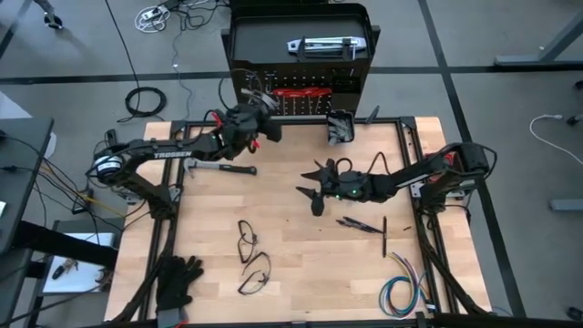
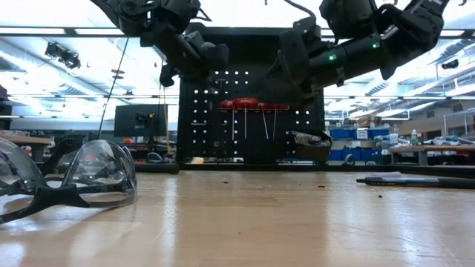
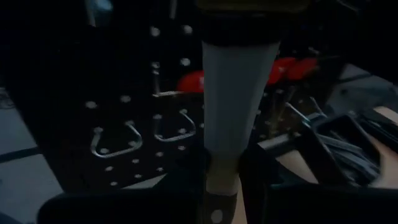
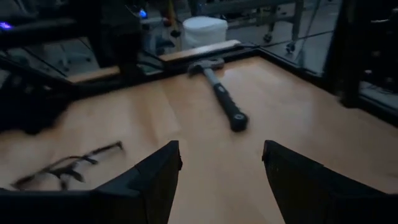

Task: Hang tools onto peg board
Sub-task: Hang the right hammer on the pegboard

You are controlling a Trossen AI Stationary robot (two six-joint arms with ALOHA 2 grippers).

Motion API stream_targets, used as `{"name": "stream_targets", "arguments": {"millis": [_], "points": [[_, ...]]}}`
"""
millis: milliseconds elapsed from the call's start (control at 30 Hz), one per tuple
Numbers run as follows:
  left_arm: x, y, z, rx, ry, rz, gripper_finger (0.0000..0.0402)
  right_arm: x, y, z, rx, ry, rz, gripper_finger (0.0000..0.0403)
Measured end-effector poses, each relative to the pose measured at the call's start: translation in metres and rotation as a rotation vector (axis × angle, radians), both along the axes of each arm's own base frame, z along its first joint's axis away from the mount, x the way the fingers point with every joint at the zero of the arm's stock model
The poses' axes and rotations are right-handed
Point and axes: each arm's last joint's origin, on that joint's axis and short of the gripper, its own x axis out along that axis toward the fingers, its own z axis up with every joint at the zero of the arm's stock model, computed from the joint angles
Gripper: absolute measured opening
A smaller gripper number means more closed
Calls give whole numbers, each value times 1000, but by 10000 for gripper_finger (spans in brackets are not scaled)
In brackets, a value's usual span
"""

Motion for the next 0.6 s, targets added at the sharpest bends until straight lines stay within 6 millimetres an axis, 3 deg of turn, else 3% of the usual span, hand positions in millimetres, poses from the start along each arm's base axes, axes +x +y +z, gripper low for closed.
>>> {"name": "stream_targets", "arguments": {"millis": [233, 600], "points": [[0, 0, 1, 5, -29, 25, 44, -5, -12, 4, -61, 65, -7, 238], [-6, 16, 2, -9, -39, 81, 44, -5, -24, 6, -62, 48, 60, 238]]}}
